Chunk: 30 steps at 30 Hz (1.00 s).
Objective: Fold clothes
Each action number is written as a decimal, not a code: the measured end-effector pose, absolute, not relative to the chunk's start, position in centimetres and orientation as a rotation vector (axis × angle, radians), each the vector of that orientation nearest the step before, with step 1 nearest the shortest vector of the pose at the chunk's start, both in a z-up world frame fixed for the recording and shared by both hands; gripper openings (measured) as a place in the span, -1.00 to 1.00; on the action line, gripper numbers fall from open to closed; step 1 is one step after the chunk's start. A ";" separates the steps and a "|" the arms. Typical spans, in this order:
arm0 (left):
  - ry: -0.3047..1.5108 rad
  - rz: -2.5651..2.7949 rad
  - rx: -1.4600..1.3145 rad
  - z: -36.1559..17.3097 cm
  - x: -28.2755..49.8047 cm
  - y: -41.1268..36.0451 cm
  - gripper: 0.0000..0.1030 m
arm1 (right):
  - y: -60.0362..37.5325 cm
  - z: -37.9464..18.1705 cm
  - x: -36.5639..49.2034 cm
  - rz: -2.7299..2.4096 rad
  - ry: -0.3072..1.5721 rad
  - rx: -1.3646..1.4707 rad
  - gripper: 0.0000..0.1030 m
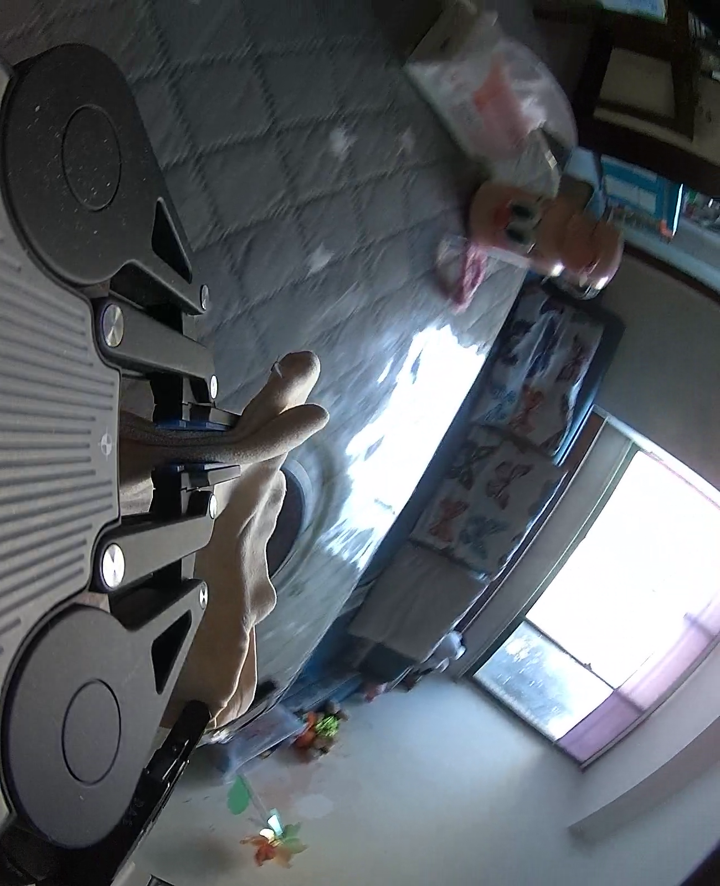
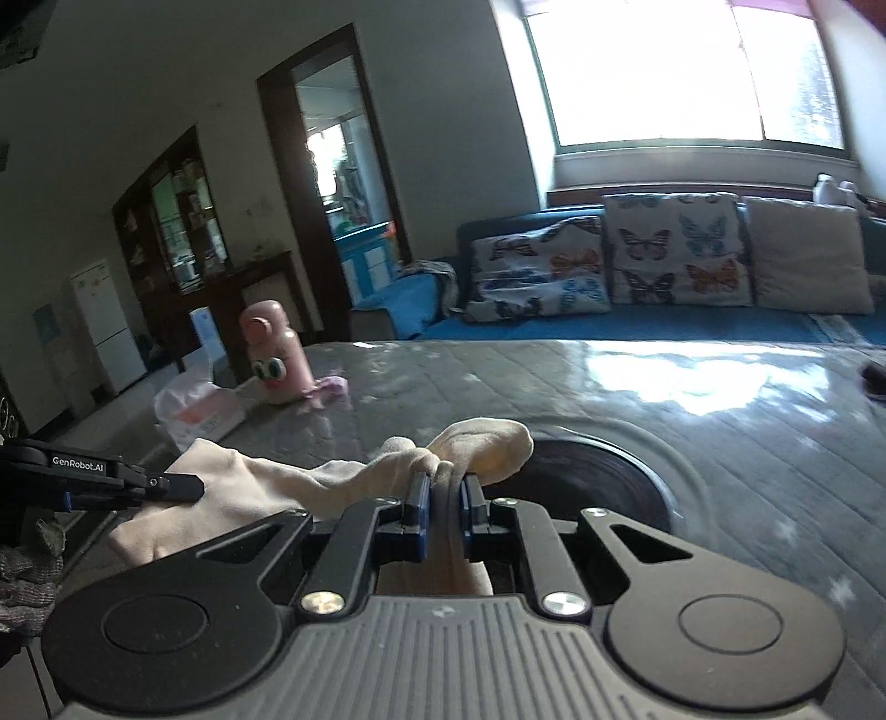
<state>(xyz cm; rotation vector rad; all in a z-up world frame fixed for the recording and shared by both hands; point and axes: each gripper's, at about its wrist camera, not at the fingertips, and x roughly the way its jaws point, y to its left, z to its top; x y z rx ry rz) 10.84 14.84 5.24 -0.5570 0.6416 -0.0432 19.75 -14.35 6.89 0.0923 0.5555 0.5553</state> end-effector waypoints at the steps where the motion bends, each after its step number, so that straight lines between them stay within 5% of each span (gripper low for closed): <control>1: 0.634 -0.030 -0.559 5.4 10.8 15.5 -0.78 | -13.5 7.1 20.2 0.567 0.555 0.087 -0.81; 21: 0.627 0.244 -0.544 3.9 11.0 26.0 -0.75 | 0.2 2.5 29.3 0.694 0.649 0.077 -0.79; 30: 0.625 0.264 -0.468 3.5 11.5 26.5 -0.43 | 0.8 1.4 30.6 0.641 0.671 0.029 -0.73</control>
